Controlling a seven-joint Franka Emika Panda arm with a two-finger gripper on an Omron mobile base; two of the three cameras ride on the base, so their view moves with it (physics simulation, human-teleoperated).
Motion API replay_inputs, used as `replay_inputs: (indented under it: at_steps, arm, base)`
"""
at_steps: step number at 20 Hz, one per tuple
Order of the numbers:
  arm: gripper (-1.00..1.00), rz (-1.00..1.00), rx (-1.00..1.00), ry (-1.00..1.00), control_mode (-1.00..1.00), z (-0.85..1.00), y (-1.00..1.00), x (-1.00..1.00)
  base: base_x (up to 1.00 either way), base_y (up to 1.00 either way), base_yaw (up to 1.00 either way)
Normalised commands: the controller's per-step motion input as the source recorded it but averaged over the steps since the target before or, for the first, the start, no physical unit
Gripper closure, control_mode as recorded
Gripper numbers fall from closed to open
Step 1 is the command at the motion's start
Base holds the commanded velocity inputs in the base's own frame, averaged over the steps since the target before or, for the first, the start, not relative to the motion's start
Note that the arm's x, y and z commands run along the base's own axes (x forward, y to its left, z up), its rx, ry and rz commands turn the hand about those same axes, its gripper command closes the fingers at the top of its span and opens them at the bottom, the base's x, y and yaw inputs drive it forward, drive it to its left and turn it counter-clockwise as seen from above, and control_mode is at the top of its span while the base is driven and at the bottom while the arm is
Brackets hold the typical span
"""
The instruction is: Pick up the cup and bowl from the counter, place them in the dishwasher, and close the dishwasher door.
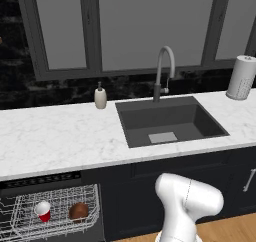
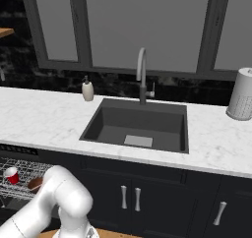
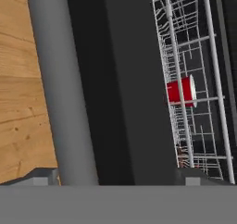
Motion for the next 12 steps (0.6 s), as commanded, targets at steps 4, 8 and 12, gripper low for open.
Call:
replay_inputs:
  at_steps: [4, 8, 12]
  arm:
    - [-1.0, 0.01, -0.18, -0.47, -1.0, -0.69, -0.61, 0.97]
    - [-1.0, 0.03, -0.14, -0.39, -1.0, -0.32, -0.64, 0.83]
    - [-1.0, 0.01, -0.1, -0.29, -1.0, -0.11, -0.68, 0.88]
  base:
    - [0.0, 0.0, 0.0]
    - [0.0, 0.0, 0.0]
    - [0.0, 0.0, 0.0]
